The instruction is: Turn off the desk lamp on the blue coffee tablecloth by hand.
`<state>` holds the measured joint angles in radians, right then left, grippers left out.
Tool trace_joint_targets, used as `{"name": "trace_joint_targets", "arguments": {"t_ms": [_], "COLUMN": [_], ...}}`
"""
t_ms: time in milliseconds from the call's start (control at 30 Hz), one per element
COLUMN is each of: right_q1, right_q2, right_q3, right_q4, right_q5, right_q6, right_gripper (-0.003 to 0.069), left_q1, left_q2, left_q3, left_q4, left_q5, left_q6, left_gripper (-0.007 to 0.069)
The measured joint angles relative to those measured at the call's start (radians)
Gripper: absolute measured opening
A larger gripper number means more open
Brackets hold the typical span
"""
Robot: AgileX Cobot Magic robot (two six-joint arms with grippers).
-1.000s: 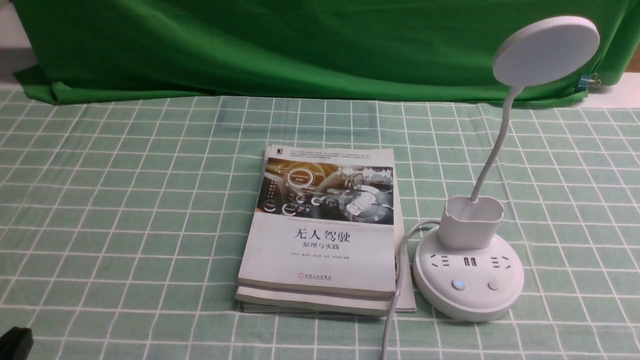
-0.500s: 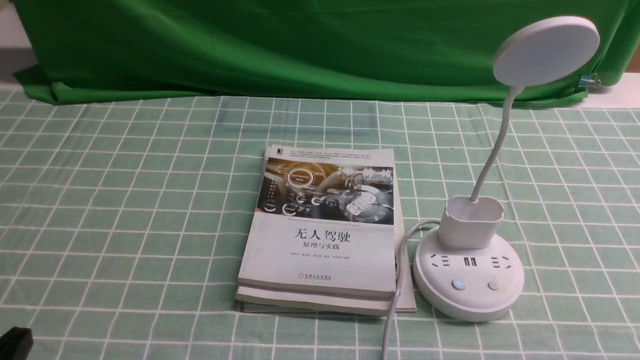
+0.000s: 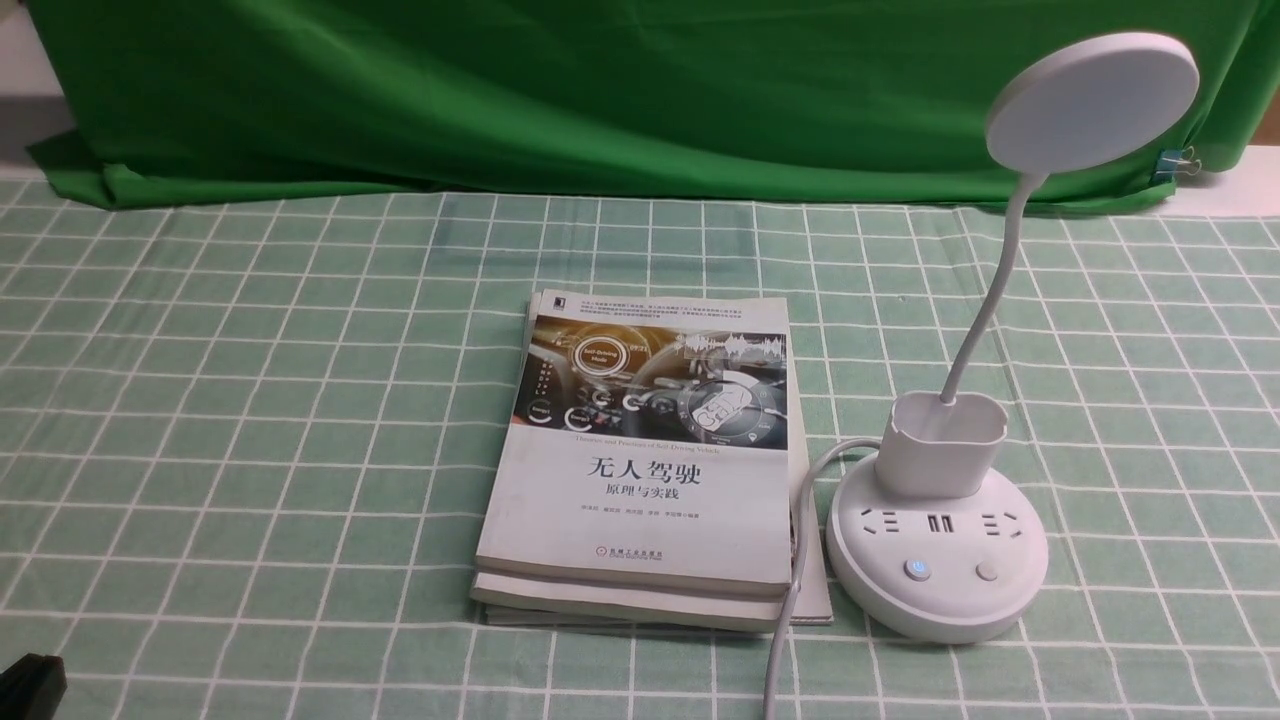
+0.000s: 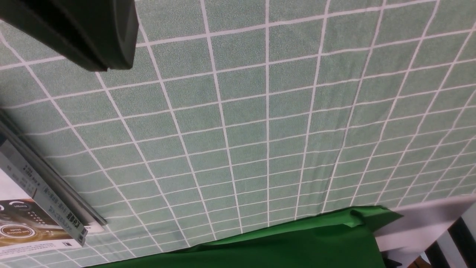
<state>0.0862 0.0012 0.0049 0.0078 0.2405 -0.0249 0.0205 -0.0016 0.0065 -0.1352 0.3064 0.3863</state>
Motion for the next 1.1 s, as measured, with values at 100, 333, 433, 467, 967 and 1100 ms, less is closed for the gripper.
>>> {"name": "trace_joint_targets", "arguments": {"t_ms": [100, 333, 433, 467, 967, 1100], "right_q1": [0.0, 0.0, 0.0, 0.0, 0.0, 0.0], "right_q2": [0.0, 0.0, 0.0, 0.0, 0.0, 0.0], "right_q3": [0.0, 0.0, 0.0, 0.0, 0.0, 0.0], "right_q4": [0.0, 0.0, 0.0, 0.0, 0.0, 0.0], "right_q5": [0.001, 0.003, 0.003, 0.003, 0.003, 0.003], "right_q6": [0.0, 0.0, 0.0, 0.0, 0.0, 0.0], "right_gripper": [0.0078, 0.0102, 0.0106, 0.0107, 0.0141, 0.0152], "left_q1": [0.0, 0.0, 0.0, 0.0, 0.0, 0.0], "left_q2": [0.0, 0.0, 0.0, 0.0, 0.0, 0.0], "left_q3": [0.0, 0.0, 0.0, 0.0, 0.0, 0.0], "left_q4": [0.0, 0.0, 0.0, 0.0, 0.0, 0.0], "left_q5": [0.0, 0.0, 0.0, 0.0, 0.0, 0.0], "left_q6": [0.0, 0.0, 0.0, 0.0, 0.0, 0.0], "left_gripper": [0.0, 0.0, 0.0, 0.0, 0.0, 0.0]}}
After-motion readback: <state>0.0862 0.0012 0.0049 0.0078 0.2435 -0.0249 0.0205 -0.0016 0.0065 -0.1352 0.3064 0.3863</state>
